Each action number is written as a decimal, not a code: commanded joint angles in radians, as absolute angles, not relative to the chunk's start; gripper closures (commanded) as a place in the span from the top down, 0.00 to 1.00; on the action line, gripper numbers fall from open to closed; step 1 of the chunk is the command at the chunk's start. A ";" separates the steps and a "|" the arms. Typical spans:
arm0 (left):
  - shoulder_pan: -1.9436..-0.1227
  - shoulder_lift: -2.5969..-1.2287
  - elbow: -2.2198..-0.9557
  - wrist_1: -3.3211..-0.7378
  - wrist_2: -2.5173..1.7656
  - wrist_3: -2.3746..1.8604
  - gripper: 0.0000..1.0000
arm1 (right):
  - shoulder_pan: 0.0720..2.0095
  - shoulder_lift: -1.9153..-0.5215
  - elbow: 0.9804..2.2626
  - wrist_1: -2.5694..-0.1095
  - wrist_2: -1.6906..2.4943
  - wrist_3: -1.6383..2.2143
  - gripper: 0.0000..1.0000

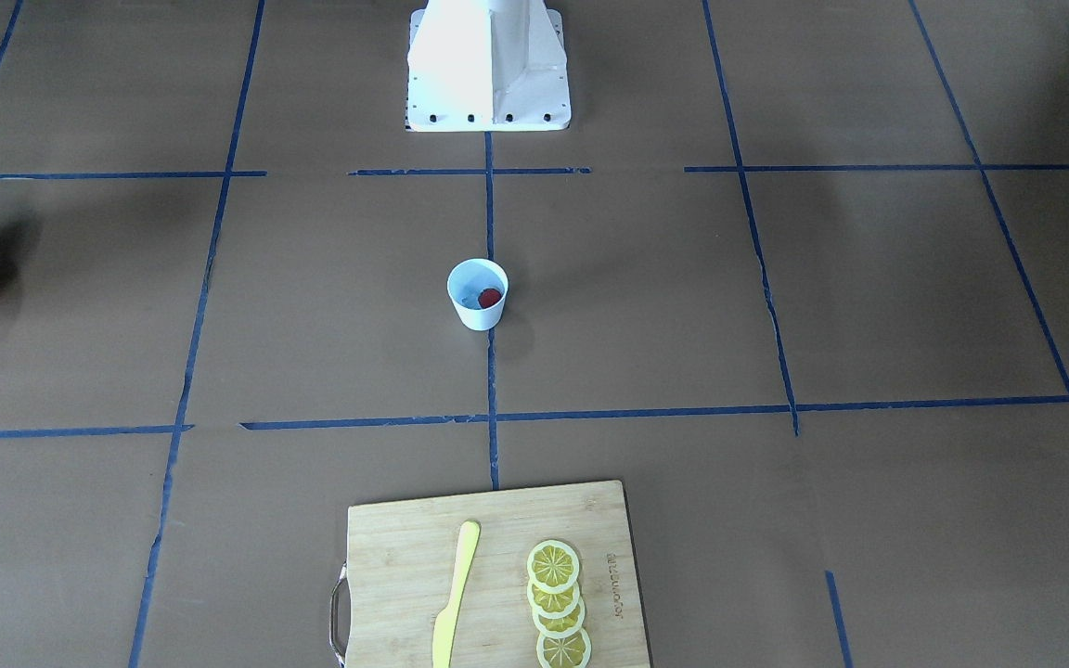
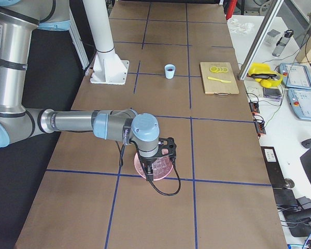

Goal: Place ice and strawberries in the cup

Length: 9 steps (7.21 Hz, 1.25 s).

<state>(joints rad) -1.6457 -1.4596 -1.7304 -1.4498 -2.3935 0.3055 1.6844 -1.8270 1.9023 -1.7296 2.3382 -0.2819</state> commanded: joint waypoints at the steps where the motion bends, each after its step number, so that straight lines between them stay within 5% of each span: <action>1: -1.644 -1.457 -1.727 -1.450 -2.393 0.307 1.00 | 1.684 -1.827 1.901 -1.724 2.339 -0.281 0.99; 9: -1.644 -1.443 -1.727 -1.450 -2.393 0.307 1.00 | 1.684 -1.827 1.901 -1.724 2.341 -0.281 0.99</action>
<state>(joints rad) -1.6448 -1.4470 -1.7269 -1.4491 -2.3930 0.3068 1.6837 -1.8270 1.9006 -1.7242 2.3408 -0.2807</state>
